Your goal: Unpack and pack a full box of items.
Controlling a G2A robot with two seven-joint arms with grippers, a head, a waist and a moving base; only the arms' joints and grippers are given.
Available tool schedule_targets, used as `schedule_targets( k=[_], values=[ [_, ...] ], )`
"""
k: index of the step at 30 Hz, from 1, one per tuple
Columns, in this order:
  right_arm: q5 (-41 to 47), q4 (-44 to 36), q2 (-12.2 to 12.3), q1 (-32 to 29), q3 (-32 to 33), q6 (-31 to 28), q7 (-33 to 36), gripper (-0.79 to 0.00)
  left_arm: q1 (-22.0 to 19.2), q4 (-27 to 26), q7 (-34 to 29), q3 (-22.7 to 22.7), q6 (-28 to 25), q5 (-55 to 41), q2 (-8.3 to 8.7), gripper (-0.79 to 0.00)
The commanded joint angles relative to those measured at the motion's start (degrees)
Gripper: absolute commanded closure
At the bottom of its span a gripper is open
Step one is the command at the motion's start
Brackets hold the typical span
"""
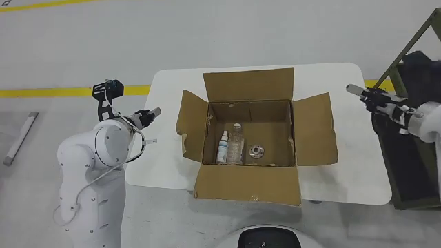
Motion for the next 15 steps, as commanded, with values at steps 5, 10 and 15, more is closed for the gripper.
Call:
schedule_targets(
  k=[5,10,15],
  values=[
    [-1.47,4.54,0.37,-11.72,8.27,-9.76,-3.01,0.0,0.0,0.0,0.0,0.0,0.0,0.0,0.0,-0.785],
    [-2.7,5.5,0.21,-15.46,7.74,-9.08,-4.86,0.0,0.0,0.0,0.0,0.0,0.0,0.0,0.0,-0.785],
    [-2.7,5.5,0.21,-15.46,7.74,-9.08,-4.86,0.0,0.0,0.0,0.0,0.0,0.0,0.0,0.0,-0.785]
  ],
)
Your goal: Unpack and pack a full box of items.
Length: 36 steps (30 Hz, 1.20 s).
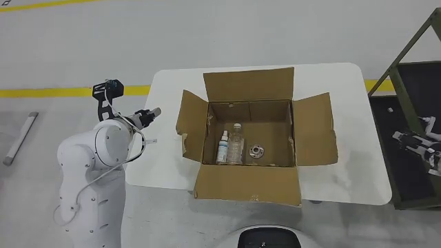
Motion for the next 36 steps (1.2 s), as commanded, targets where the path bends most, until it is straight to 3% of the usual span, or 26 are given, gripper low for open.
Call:
schedule_targets(
  k=[1,3,4,6,8,11,16,20,23,28,36],
  values=[
    [0.0,0.0,0.0,-0.01,0.0,-0.01,0.0,0.0,0.0,0.0,0.0,0.0,0.0,0.0,0.0,-0.785],
    [-0.56,-0.54,0.02,-0.21,-0.21,-0.98,-0.98,0.0,0.0,0.0,0.0,0.0,0.0,0.0,0.0,-0.785],
    [-3.17,-2.14,0.16,-0.98,-0.75,-4.61,-3.03,0.0,0.0,0.0,0.0,0.0,0.0,0.0,0.0,-0.785],
    [-10.62,-4.0,0.34,-3.19,-1.74,-11.47,-10.19,0.0,0.0,0.0,0.0,0.0,0.0,0.0,0.0,-0.785],
    [-14.79,-3.69,0.23,-4.82,-3.31,-14.79,-17.17,0.0,0.0,0.0,0.0,0.0,0.0,0.0,0.0,-0.785],
    [-13.8,-2.32,-0.34,-5.68,-6.41,-16.16,-26.02,0.0,0.0,0.0,0.0,0.0,0.0,0.0,0.0,-0.785],
    [-27.84,3.77,-0.74,-4.1,-14.88,-18.86,-41.87,0.0,0.0,0.0,0.0,0.0,0.0,0.0,0.0,-0.785],
    [-33.55,12.22,-1.6,1.01,-22.86,-15.5,-50.25,0.0,0.0,0.0,0.0,0.0,0.0,0.0,0.0,-0.785],
    [-30.76,15.25,-2.42,5.88,-27.91,-15.81,-52.07,0.0,0.0,0.0,0.0,0.0,0.0,0.0,0.0,-0.785],
    [-26.82,13.27,-3.09,10.8,-32.32,-19.92,-51.59,0.0,0.0,0.0,0.0,0.0,0.0,0.0,0.0,-0.785],
    [-22.96,9.25,-3.12,11.6,-36.51,-29.04,-43.82,0.0,0.0,0.0,0.0,0.0,0.0,0.0,0.0,-0.785]
  ],
)
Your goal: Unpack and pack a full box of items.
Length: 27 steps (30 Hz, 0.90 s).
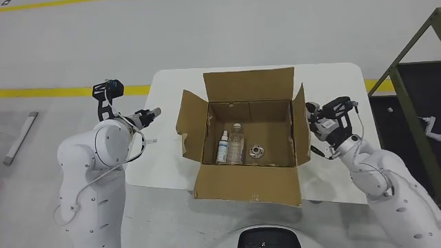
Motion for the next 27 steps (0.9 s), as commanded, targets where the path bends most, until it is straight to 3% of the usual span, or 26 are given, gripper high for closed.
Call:
schedule_targets(
  k=[1,8,9,10,13,19,23,27],
  values=[
    [-0.12,0.1,0.02,0.12,-1.54,-2.19,2.74,0.0,0.0,0.0,0.0,0.0,0.0,0.0,0.0,-0.785],
    [-0.82,-0.26,0.43,-0.08,-3.56,-9.3,7.09,0.0,4.25,-1.58,4.16,-0.75,-3.85,-1.82,0.19,-0.785],
    [-0.77,-0.34,0.5,-0.25,-3.15,-9.17,6.97,0.0,4.98,-2.09,4.62,-1.04,-4.39,-2.25,0.23,-0.733],
    [0.03,-0.49,0.53,-0.45,-2.63,-8.62,6.8,0.0,5.72,-2.7,5.46,-1.27,-5.17,-2.53,0.28,-0.369],
    [3.47,-1.29,0.55,-0.41,-0.21,-5.14,5.83,0.0,8.45,-3.67,8.16,-2.04,-7.51,-3.33,0.44,0.0],
    [9.36,-1.24,0.27,1.38,6.21,10.9,3.4,0.0,13.96,-2.12,12.81,-2.2,-8.82,-0.27,0.67,0.0],
    [13.34,5.86,-0.22,5.71,8.2,22.07,3.64,0.0,15.74,-0.45,15.49,-1.2,-7.42,1.55,0.56,0.0],
    [21.21,15.77,-0.95,11.96,8.43,27.4,4.56,0.0,16.42,0.81,16.93,0.22,-7.17,0.84,0.35,0.0]
  ],
)
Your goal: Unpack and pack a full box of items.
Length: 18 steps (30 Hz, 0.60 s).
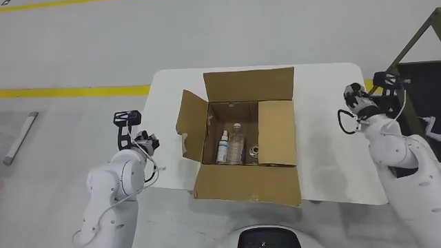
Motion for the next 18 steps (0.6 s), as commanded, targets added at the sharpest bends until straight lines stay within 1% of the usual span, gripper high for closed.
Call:
schedule_targets(
  k=[1,4,8,10,15,18],
  values=[
    [4.96,5.18,-0.37,3.38,-0.25,0.58,0.56,0.0,-0.13,0.64,0.58,0.88,0.12,-1.3,-0.16,0.0],
    [4.71,10.91,-0.57,7.45,-1.83,-2.23,-0.13,0.0,-1.01,1.74,1.45,2.44,1.27,-3.68,-0.53,0.0],
    [6.15,16.58,-1.07,12.4,-4.29,-6.09,0.01,0.0,-2.77,2.09,1.54,4.66,-0.16,-9.2,-0.97,0.0],
    [5.49,18.92,-1.29,14.71,-5.69,-7.37,-0.07,0.0,-3.72,2.08,1.69,5.59,-1.54,-11.75,-1.13,0.0],
    [7.42,23.13,-1.97,19.35,-8.84,-11.81,2.71,0.0,-5.46,1.38,1.44,6.96,-4.45,-19.85,-1.45,0.0],
    [9.32,25.03,-2.14,21.36,-9.82,-15.04,6.22,0.0,-5.69,0.61,-0.15,7.23,-8.0,-25.54,-1.42,0.0]
  ],
)
